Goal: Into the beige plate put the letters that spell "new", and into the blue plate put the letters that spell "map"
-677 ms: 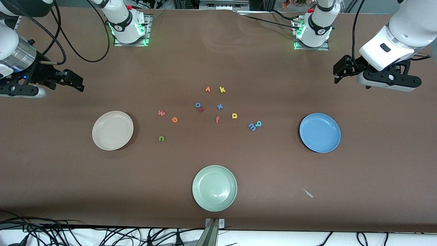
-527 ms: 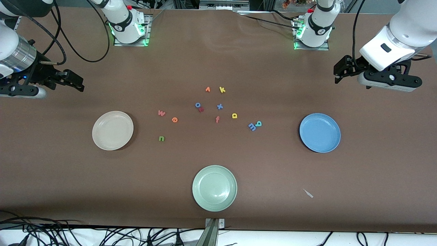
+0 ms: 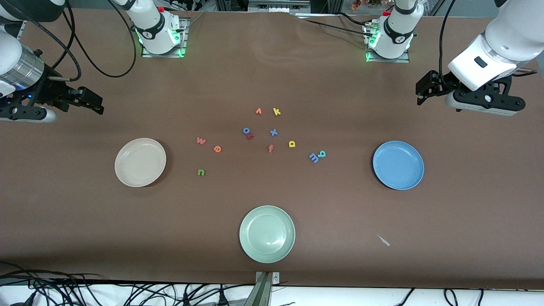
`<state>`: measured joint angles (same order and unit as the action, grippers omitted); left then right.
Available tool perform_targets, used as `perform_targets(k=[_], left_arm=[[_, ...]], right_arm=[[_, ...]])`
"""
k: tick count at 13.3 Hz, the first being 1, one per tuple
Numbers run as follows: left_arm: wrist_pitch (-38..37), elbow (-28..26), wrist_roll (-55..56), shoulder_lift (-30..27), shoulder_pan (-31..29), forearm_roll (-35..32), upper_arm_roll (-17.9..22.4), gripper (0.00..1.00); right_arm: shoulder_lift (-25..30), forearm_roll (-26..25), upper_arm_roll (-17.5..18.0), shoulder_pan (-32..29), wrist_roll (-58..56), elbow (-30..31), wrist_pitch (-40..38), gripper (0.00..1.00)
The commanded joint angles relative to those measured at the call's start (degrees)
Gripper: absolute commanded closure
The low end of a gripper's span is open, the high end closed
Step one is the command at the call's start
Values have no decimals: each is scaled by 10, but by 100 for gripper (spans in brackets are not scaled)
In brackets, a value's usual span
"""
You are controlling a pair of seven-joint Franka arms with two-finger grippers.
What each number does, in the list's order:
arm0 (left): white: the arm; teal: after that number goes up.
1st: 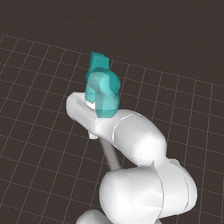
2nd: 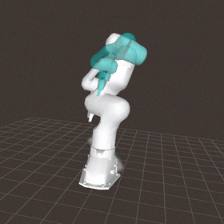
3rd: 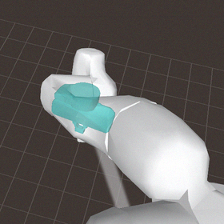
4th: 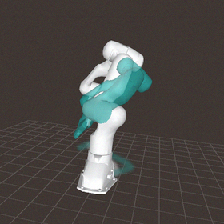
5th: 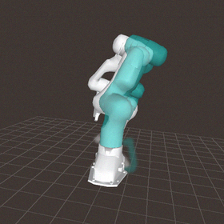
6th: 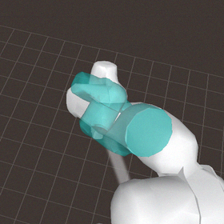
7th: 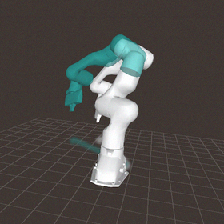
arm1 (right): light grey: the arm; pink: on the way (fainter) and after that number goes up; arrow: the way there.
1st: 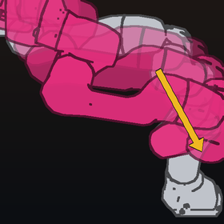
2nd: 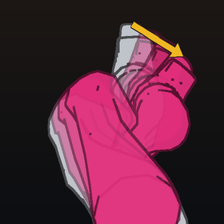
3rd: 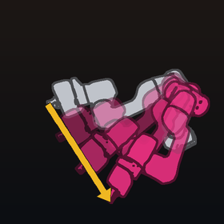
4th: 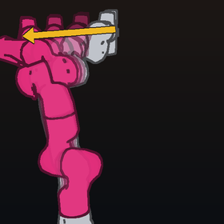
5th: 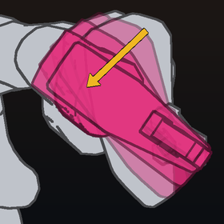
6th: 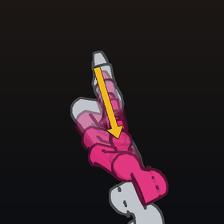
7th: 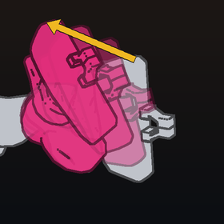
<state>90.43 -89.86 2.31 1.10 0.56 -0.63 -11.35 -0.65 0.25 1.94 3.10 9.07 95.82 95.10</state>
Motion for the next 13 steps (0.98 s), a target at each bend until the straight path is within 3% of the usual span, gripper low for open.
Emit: perform_targets(k=[1, 13], left_arm=[[-3, 14, 7, 6, 0, -11, -1, 0], [5, 14, 7, 7, -1, -11, -1, 0]], right_arm=[[-1, 9, 1, -4, 2, -4, -3, 0], [0, 9, 1, -4, 2, -2, -5, 0]])
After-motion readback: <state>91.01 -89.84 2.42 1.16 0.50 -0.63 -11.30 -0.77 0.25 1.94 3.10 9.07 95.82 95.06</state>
